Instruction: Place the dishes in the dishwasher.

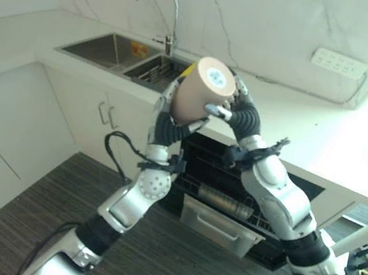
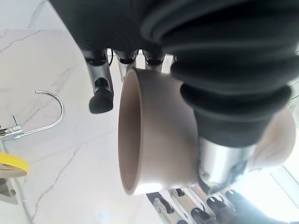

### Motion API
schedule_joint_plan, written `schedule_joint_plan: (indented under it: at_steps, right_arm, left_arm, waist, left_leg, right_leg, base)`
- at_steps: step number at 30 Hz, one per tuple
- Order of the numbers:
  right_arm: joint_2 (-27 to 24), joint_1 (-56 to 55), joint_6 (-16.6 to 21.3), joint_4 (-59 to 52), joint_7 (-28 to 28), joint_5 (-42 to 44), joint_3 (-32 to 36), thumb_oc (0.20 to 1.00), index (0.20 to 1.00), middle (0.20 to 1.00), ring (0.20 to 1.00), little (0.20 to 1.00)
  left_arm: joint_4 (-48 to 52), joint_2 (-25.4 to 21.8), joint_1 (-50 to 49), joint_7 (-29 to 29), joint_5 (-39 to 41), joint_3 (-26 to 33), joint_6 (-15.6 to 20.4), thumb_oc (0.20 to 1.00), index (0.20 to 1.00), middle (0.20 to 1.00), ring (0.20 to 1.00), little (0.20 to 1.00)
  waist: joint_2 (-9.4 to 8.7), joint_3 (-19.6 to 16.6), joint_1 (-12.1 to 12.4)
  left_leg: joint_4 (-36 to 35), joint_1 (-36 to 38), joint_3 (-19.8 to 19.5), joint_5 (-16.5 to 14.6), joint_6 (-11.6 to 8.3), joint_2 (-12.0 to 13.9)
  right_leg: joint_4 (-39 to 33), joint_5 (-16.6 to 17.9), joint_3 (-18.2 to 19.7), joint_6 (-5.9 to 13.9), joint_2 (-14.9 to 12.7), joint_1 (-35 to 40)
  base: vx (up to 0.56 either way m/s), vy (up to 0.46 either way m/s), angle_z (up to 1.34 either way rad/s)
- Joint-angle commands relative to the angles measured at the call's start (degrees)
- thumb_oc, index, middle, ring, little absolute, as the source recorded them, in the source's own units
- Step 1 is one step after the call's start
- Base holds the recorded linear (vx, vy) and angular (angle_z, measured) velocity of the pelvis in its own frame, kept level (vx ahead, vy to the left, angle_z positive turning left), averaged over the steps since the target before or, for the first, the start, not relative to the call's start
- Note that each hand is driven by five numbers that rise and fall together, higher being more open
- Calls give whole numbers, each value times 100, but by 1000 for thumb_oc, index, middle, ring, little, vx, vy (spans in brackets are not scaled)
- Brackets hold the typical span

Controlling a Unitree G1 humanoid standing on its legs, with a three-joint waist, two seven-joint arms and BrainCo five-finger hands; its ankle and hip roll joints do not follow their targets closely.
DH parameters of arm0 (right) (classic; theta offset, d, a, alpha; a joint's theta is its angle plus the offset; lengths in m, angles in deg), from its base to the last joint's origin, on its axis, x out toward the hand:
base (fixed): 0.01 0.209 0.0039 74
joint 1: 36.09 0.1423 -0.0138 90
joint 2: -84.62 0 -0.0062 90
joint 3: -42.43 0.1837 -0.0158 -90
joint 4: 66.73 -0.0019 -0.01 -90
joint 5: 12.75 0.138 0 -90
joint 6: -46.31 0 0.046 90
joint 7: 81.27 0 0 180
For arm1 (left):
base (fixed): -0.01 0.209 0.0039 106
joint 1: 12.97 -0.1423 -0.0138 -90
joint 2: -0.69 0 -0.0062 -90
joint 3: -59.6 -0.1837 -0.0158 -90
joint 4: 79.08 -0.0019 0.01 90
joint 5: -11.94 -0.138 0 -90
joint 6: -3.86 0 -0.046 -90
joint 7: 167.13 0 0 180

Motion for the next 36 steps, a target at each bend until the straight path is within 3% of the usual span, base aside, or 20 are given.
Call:
schedule_joint_plan:
  at_steps: [1, 21, 26, 27, 28, 29, 36]
  right_arm:
    - [192, 879, 233, -128, -207, -209, 126, 1000, 1000, 1000, 1000, 1000]
    - [222, 1044, 283, -222, -19, -462, 54, 1000, 1000, 1000, 1000, 1000]
    - [209, 1102, 278, -238, -234, -615, -8, 1000, 1000, 1000, 1000, 1000]
    - [202, 1109, 280, -247, -240, -603, -14, 768, 768, 768, 768, 768]
    - [179, 1124, 270, -260, -240, -575, -19, 420, 420, 420, 420, 420]
    - [159, 1121, 314, -266, -257, -624, -15, 200, 200, 200, 200, 200]
    - [115, 1288, 571, -324, -639, -802, -113, 200, 200, 200, 200, 200]
  left_arm:
    - [83, -40, 912, 152, -44, -308, 360, 200, 200, 200, 200, 200]
    - [308, -74, 1085, 415, -557, -571, 476, 200, 200, 200, 200, 200]
    - [352, -97, 1140, 396, -695, -588, 580, 200, 200, 200, 200, 200]
    - [364, -98, 1141, 405, -701, -585, 584, 200, 200, 200, 200, 200]
    - [376, -114, 1152, 404, -727, -589, 609, 200, 200, 200, 200, 200]
    - [388, -123, 1166, 412, -743, -591, 633, 200, 200, 200, 200, 200]
    - [418, -148, 1239, 355, -1017, -638, 837, 200, 200, 200, 200, 200]
  waist:
    - [-91, -35, 154]
    - [-75, -7, 145]
    - [-75, -14, 145]
    - [-77, -14, 143]
    - [-76, -19, 142]
    - [-74, -20, 136]
    - [-97, -31, 145]
  left_leg:
    - [0, -44, 128, -262, -11, 405]
    - [0, -44, 129, -282, 2, 381]
    - [0, -41, 123, -285, 2, 377]
    - [0, -39, 126, -284, 2, 378]
    - [0, -38, 127, -285, 1, 379]
    - [0, -37, 129, -288, 0, 380]
    - [0, -37, 122, -301, 10, 362]
  right_leg:
    - [77, -717, -79, 427, -541, 473]
    - [63, -724, -54, 430, -534, 471]
    - [59, -716, -49, 440, -538, 466]
    - [59, -716, -49, 438, -537, 467]
    - [59, -718, -48, 437, -535, 469]
    - [62, -719, -46, 437, -532, 465]
    - [52, -720, -11, 430, -517, 463]
  base:
    - [0, 0, 0]
    - [0, 0, 0]
    - [0, 0, 0]
    - [0, 0, 0]
    - [0, 0, 0]
    - [0, 0, 0]
    - [0, 0, 0]
